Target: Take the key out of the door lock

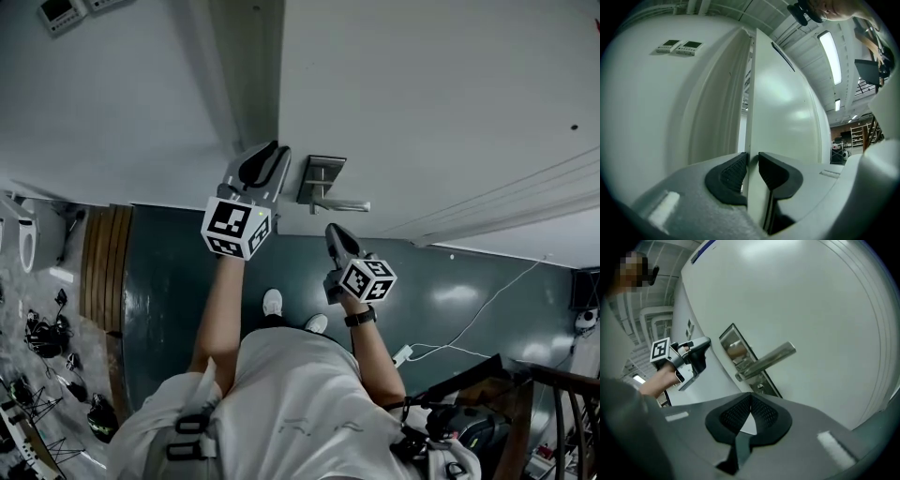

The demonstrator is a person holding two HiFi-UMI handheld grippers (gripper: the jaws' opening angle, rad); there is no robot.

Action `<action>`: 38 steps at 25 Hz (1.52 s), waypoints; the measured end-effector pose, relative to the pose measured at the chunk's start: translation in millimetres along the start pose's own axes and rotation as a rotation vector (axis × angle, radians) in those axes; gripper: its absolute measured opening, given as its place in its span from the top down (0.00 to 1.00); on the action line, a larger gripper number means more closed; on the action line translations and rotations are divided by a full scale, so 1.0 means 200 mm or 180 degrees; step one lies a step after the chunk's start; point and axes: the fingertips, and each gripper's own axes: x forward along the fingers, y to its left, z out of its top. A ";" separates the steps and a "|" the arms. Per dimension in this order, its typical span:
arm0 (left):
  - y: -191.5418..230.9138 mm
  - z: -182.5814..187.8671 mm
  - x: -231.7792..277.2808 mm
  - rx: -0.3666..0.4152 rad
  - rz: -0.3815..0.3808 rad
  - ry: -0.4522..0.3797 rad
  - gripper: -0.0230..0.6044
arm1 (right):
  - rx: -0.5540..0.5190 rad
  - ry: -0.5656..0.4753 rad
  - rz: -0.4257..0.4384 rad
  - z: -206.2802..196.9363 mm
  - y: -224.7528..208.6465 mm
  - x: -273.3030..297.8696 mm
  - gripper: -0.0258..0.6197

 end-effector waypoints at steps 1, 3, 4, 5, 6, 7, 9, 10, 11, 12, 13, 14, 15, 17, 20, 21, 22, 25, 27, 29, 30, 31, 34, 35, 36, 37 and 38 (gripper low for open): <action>0.00 0.00 0.00 0.0007 -0.0003 0.0005 0.83 | 0.0013 0.0033 0.0009 -0.02 -0.02 0.02 0.95; 0.00 0.00 -0.01 0.0022 -0.0004 0.0009 0.83 | 0.0070 0.0100 0.0071 -0.07 -0.04 0.05 0.95; 0.00 0.01 -0.01 0.0028 -0.0002 0.0008 0.83 | 0.0125 0.0140 0.0125 -0.09 -0.04 0.08 0.82; 0.00 0.01 -0.01 0.0034 0.0002 0.0007 0.83 | 0.0200 0.0172 0.0180 -0.10 -0.03 0.10 0.71; 0.00 0.01 -0.01 0.0039 0.0004 0.0006 0.83 | 0.0295 0.0180 0.0222 -0.11 -0.03 0.13 0.66; -0.01 0.01 -0.01 0.0043 0.0005 0.0007 0.83 | 0.0408 0.0161 0.0250 -0.12 -0.04 0.15 0.66; -0.01 0.02 -0.01 0.0046 0.0007 0.0007 0.83 | 0.0666 0.0093 0.0298 -0.12 -0.06 0.20 0.66; -0.01 0.02 -0.01 0.0045 0.0009 0.0004 0.83 | 0.0800 0.0061 0.0335 -0.12 -0.08 0.22 0.66; -0.01 0.02 -0.01 0.0043 0.0010 0.0002 0.83 | 0.0943 0.0024 0.0399 -0.12 -0.08 0.25 0.66; -0.01 0.02 -0.01 0.0040 0.0005 0.0001 0.83 | 0.1100 -0.0027 0.0494 -0.10 -0.06 0.28 0.66; -0.01 0.02 -0.01 0.0037 -0.0007 0.0001 0.83 | 0.1263 -0.0091 0.0596 -0.09 -0.05 0.31 0.66; -0.01 0.02 -0.01 0.0038 -0.0023 0.0002 0.83 | 0.1413 -0.0148 0.0664 -0.07 -0.04 0.33 0.67; -0.02 0.02 -0.01 0.0039 -0.0036 0.0004 0.83 | 0.1537 -0.0178 0.0673 -0.07 -0.05 0.35 0.69; -0.03 0.03 -0.02 0.0042 -0.0031 0.0006 0.83 | 0.1743 -0.0170 0.0614 -0.08 -0.08 0.37 0.76; -0.04 0.04 -0.03 0.0036 0.0007 0.0005 0.83 | 0.1946 -0.0208 0.0706 -0.09 -0.07 0.38 0.88; -0.05 0.04 -0.04 0.0033 0.0015 0.0006 0.83 | 0.2018 -0.0259 0.0776 -0.09 -0.08 0.38 0.91; -0.05 0.03 -0.04 0.0031 0.0027 0.0008 0.83 | 0.2093 -0.0311 0.0837 -0.09 -0.08 0.38 0.91; -0.03 0.03 -0.03 0.0022 0.0103 0.0027 0.83 | 0.2304 -0.0388 0.0933 -0.09 -0.08 0.39 0.92; -0.02 0.02 -0.03 0.0009 0.0149 0.0045 0.83 | 0.2400 -0.0383 0.0921 -0.10 -0.08 0.40 0.92; -0.02 0.02 -0.03 0.0010 0.0173 0.0066 0.82 | 0.2530 -0.0402 0.0927 -0.11 -0.08 0.39 0.92; -0.03 0.02 -0.03 0.0015 0.0180 0.0079 0.82 | 0.2596 -0.0419 0.0934 -0.11 -0.08 0.39 0.92; -0.03 0.02 -0.03 0.0023 0.0186 0.0093 0.82 | 0.2648 -0.0433 0.0939 -0.11 -0.08 0.38 0.92; -0.03 0.01 -0.02 0.0040 0.0207 0.0124 0.82 | 0.2676 -0.0411 0.0913 -0.11 -0.09 0.39 0.92; -0.03 0.01 -0.01 0.0042 0.0214 0.0132 0.82 | 0.2661 -0.0389 0.0896 -0.11 -0.10 0.39 0.92; -0.02 0.01 -0.01 0.0043 0.0219 0.0139 0.82 | 0.2670 -0.0381 0.0893 -0.11 -0.10 0.40 0.92; -0.02 0.00 -0.01 0.0044 0.0222 0.0146 0.82 | 0.2716 -0.0390 0.0911 -0.11 -0.10 0.40 0.92; -0.02 0.00 -0.01 0.0045 0.0223 0.0154 0.82 | 0.2789 -0.0412 0.0944 -0.11 -0.10 0.41 0.92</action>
